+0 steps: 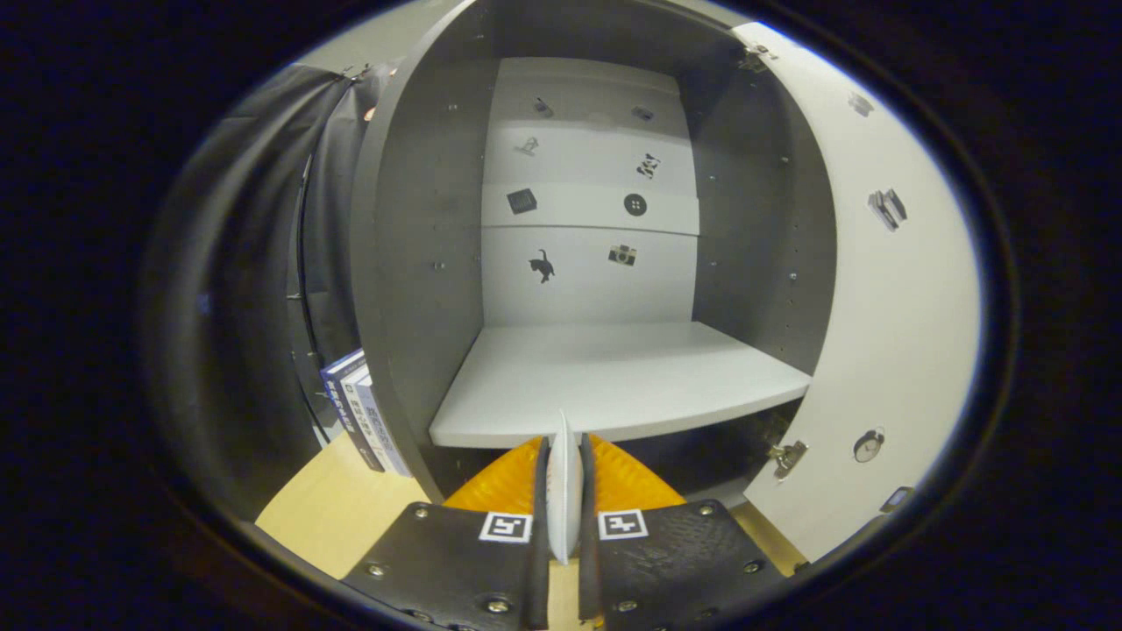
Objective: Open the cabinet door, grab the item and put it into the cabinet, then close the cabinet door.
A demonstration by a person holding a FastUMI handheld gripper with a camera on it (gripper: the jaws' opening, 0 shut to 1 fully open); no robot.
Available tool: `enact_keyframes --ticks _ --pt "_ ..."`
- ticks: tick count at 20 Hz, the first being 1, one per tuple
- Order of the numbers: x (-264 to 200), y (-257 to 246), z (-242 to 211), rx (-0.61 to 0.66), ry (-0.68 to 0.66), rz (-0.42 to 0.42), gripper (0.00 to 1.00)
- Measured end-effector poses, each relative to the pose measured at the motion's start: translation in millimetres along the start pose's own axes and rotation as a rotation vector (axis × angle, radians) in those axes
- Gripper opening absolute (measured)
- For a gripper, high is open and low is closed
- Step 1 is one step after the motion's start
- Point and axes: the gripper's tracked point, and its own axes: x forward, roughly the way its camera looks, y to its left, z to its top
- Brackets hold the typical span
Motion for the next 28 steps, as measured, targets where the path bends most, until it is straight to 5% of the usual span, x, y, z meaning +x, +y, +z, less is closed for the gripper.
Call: enact_keyframes --ticks 11,28 --pt "20.2 6.0 34.0 -0.064 0.003 0.012 0.14" --pt "27.5 -37.0 105.9 -0.034 0.003 -0.112 0.13"
